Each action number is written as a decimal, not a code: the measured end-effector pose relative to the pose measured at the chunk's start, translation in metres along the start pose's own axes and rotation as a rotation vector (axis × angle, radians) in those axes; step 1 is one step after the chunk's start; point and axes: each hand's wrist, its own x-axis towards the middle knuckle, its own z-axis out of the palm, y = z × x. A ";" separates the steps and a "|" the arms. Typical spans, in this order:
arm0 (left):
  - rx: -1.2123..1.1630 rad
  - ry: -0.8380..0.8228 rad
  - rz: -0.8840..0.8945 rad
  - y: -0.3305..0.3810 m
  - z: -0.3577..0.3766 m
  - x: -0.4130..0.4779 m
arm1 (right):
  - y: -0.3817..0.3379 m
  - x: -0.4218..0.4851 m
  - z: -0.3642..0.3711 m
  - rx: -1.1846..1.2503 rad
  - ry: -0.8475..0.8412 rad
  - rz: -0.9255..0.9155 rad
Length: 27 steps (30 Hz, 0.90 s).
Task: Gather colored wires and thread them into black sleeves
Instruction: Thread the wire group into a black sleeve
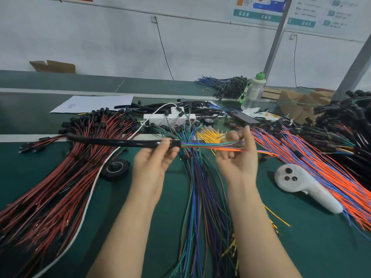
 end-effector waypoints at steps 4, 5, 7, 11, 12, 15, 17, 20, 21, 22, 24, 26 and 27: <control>-0.121 0.046 0.050 0.009 -0.007 0.007 | -0.001 0.011 0.005 -0.065 0.098 -0.011; -0.138 0.037 0.053 0.009 -0.008 0.007 | 0.003 0.013 0.008 -0.119 0.162 -0.055; -0.129 0.009 0.045 0.005 -0.004 0.006 | 0.017 0.012 0.015 -0.270 0.278 -0.174; -0.001 -0.079 -0.004 -0.014 0.010 -0.004 | 0.057 0.003 0.021 -0.479 0.255 -0.245; 0.000 -0.090 -0.018 -0.017 0.012 -0.005 | 0.061 0.001 0.019 -0.468 0.212 -0.208; -0.020 -0.078 -0.041 -0.016 0.009 -0.003 | 0.047 -0.003 0.011 -0.275 0.118 -0.015; -0.040 -0.048 -0.041 -0.013 0.006 0.000 | 0.031 -0.005 0.002 -0.084 0.085 0.038; -0.048 -0.023 -0.055 -0.011 0.005 0.001 | 0.016 -0.004 -0.005 0.018 0.130 -0.006; -0.035 -0.028 -0.058 -0.012 0.005 0.000 | 0.016 -0.004 -0.005 -0.017 0.161 -0.031; -0.008 -0.041 -0.059 -0.015 0.008 -0.001 | 0.020 -0.003 -0.003 -0.078 0.191 -0.063; 0.068 -0.097 -0.059 -0.023 0.014 -0.007 | 0.033 -0.004 0.001 -0.251 0.219 -0.127; 0.118 -0.135 -0.054 -0.030 0.019 -0.011 | 0.049 -0.006 0.002 -0.384 0.194 -0.129; 0.123 -0.136 -0.049 -0.031 0.019 -0.010 | 0.053 -0.007 0.002 -0.400 0.172 -0.100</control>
